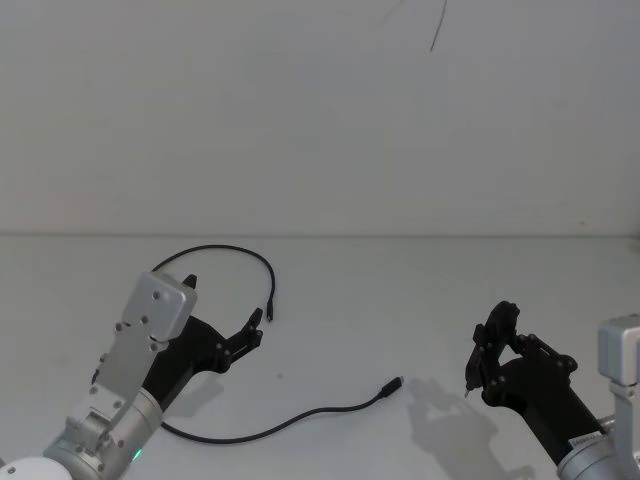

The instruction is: Pick up the data cable with the one hand.

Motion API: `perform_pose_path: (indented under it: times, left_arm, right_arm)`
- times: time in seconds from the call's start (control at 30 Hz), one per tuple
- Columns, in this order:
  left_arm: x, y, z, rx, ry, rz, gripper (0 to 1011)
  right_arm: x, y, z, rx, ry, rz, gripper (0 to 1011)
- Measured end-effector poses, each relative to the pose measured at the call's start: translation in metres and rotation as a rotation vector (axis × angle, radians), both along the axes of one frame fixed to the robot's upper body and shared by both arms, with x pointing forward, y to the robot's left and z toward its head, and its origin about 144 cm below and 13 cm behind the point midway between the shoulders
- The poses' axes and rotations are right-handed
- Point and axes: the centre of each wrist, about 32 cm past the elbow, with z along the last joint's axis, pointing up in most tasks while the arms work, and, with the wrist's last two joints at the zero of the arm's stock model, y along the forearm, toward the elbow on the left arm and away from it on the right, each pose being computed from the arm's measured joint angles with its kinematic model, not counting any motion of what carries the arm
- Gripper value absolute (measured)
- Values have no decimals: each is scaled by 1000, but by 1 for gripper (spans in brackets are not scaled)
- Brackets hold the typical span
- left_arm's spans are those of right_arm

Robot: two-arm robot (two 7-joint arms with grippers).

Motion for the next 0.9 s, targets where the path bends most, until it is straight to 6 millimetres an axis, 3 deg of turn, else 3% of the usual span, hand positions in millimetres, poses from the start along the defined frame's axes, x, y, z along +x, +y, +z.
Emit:
perform_pose_path:
  times: [0.9]
  left_arm:
    - [0,0,0,0,0,0,1001]
  right_arm:
    - [0,0,0,0,0,0,263]
